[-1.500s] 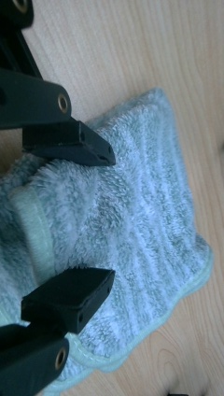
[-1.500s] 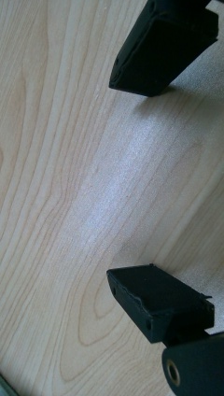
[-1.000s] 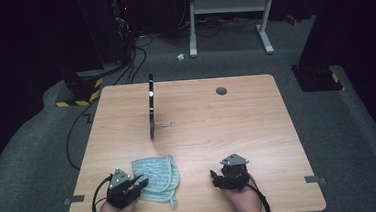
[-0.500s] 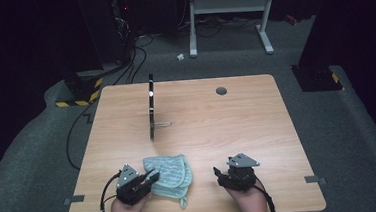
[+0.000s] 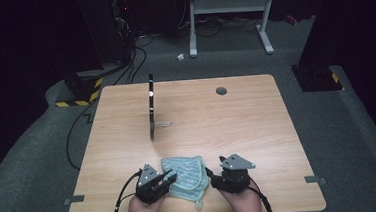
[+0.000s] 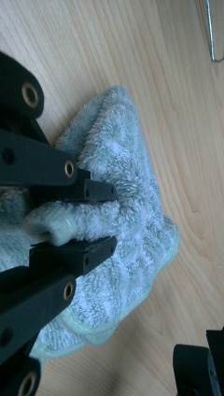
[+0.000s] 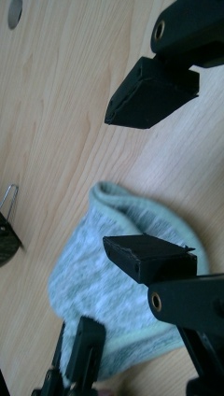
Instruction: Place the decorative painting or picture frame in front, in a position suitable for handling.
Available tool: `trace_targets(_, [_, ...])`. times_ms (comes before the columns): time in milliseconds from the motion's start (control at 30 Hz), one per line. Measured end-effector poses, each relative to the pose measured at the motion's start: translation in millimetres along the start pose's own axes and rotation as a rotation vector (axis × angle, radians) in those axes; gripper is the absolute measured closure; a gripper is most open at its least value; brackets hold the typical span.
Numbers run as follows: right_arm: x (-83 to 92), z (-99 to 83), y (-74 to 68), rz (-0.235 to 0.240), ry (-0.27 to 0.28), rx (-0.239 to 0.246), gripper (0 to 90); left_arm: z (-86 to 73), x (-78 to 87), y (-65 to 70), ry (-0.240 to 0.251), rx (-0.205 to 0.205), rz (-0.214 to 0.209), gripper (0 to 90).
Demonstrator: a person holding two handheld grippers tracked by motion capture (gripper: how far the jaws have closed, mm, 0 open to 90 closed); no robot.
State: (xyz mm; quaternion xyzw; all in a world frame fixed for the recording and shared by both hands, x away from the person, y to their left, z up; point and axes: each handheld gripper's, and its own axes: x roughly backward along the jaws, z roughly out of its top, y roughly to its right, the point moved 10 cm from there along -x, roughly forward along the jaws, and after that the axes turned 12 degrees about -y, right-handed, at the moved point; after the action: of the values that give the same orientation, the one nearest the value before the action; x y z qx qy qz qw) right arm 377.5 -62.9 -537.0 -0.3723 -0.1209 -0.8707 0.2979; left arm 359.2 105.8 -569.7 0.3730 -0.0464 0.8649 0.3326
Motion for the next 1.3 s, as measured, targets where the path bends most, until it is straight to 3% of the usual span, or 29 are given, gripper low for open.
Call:
trace_targets(200, [-5.5,5.0,-13.1,0.02,-0.002,0.025,34.9,-1.8,7.0,-1.7,0.001,-0.002,-0.006,53.8])
trace_targets(467, [-16.5,15.6,-37.8,0.07,-0.006,0.057,33.2,-6.5,46.9,-16.7,0.04,0.005,0.0,41.6])
trace_targets(633, [-24.0,17.9,-53.2,0.097,-0.02,0.075,33.1,-10.0,54.3,-32.2,0.049,0.016,0.05,39.2])
trace_targets(767, [-29.7,16.2,-65.2,0.118,-0.038,0.092,33.1,-16.6,58.1,-49.9,0.029,0.009,0.113,38.5])
trace_targets(933, [-42.7,12.5,-77.5,0.145,-0.069,0.109,32.1,-31.8,60.5,-85.6,-0.028,0.017,0.217,38.6])
trace_targets(1100, [-62.3,5.1,-81.8,0.122,-0.128,0.121,23.1,-53.0,59.2,-118.9,-0.108,0.048,0.305,38.4])
trace_targets(1300, [-76.4,-4.0,-83.1,0.115,-0.18,0.13,20.9,-62.7,62.4,-132.8,-0.143,0.054,0.347,36.9])
